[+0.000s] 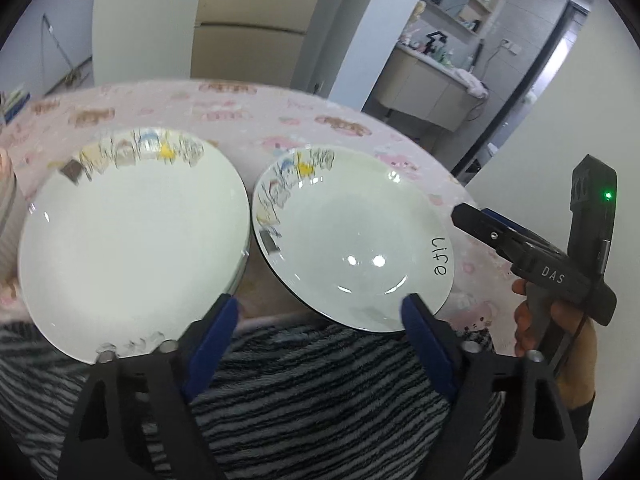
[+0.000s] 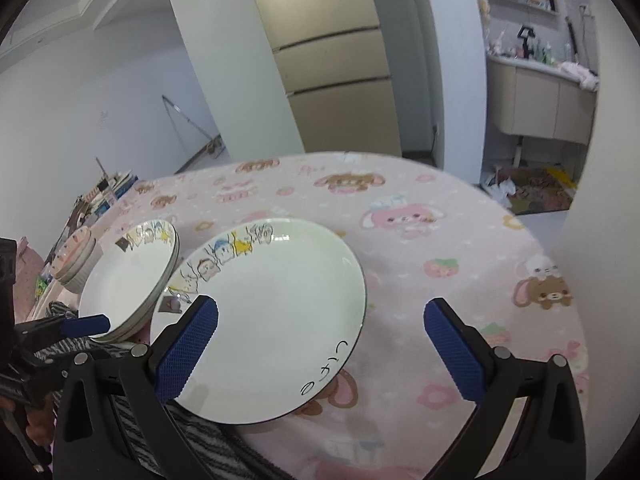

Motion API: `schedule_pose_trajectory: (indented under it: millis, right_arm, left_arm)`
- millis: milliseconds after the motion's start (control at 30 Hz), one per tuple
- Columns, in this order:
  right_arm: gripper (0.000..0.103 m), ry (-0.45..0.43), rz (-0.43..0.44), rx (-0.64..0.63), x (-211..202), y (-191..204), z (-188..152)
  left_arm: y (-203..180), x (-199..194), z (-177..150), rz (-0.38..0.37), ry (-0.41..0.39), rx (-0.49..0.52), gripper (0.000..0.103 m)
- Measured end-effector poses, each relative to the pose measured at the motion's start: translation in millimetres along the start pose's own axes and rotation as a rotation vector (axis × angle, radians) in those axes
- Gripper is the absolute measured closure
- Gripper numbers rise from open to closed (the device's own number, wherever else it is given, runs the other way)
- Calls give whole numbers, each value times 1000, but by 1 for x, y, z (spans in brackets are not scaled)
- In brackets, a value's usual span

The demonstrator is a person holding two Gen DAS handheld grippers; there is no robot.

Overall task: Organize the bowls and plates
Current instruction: 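Close both grippers on the deep plate rim and lift it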

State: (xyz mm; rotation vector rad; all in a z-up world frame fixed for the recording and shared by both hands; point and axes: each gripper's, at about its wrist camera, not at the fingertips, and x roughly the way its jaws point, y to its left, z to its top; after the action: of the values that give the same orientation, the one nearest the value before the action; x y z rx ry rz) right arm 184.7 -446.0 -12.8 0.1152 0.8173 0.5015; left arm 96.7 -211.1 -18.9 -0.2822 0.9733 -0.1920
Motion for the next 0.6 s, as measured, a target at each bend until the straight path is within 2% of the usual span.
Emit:
schedule_pose_trajectory:
  millis: [67,100,167,333,467,533,600]
  right_arm:
    - [0,15,11,13,7,-2,1]
    - [0,24,14,21,11,-4,2]
    - [2,42,20,24,18,-6,4]
    - [28,106,18,16,40,-14,8]
    - [35,115,21,9,48,-18,8]
    - [43,116,45,10,51,-18,7]
    - [53,115,81,23,54,-20,6]
  left_arm:
    - [0,9,1,-5,22,-43,28]
    - [0,15,1,8,28,-63,34]
    - [-2,23,2,32,33,-79,36]
    - [-3,42,5,79,41,-105,37]
    - [-6,54,7,96,51,-109,37]
    - [-7,58,7,108,59,-105,38]
    - [-8,63,9,121,70,-102,49]
